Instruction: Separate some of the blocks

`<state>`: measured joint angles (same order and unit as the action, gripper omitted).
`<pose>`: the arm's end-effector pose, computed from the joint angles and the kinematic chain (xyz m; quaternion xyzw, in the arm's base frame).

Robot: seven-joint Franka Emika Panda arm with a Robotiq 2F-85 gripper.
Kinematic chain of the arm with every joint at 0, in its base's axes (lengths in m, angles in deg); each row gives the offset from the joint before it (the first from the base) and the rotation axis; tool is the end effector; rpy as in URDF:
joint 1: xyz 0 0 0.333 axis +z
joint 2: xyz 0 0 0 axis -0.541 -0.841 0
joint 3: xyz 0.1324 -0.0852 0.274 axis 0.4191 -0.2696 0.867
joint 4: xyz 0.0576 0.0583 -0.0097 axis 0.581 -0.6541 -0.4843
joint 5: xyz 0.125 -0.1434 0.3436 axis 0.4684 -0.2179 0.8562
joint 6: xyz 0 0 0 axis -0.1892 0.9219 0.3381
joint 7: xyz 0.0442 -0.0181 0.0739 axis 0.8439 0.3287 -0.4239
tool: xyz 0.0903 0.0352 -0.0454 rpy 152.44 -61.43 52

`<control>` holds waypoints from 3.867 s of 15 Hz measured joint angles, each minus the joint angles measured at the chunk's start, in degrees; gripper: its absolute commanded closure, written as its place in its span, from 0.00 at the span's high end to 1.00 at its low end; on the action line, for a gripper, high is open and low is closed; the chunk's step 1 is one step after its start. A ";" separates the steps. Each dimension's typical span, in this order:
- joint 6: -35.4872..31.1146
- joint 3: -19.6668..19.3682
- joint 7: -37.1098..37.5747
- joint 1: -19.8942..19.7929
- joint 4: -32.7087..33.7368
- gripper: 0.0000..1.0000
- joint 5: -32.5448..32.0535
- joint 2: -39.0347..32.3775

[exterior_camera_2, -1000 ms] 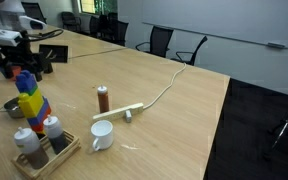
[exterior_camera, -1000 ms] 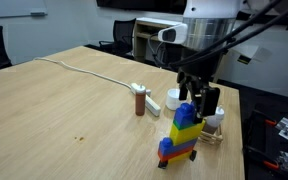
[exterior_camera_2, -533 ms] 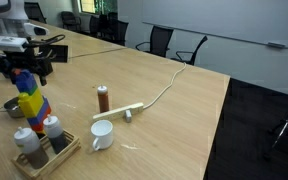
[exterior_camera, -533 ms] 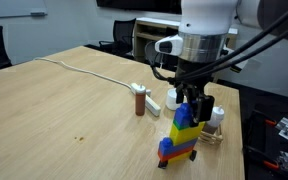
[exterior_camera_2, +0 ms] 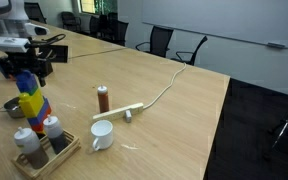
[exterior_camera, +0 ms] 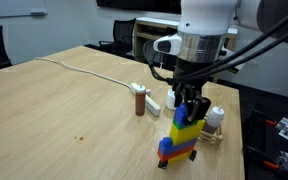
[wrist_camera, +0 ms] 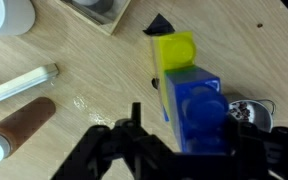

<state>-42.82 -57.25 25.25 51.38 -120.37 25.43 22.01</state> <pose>0.4358 0.3335 0.3310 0.9040 0.4274 -0.0116 0.0021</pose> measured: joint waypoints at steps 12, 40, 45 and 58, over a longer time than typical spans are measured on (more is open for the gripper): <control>-0.46 0.15 0.00 0.79 0.01 0.51 0.00 0.03; 0.51 0.22 0.43 1.11 0.18 0.11 -0.82 3.55; 2.32 0.23 0.63 1.12 2.09 0.11 -3.47 4.54; 1.05 4.42 -6.05 4.33 4.11 0.11 2.72 0.80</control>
<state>-41.77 -52.83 19.20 55.72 -116.26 28.15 22.81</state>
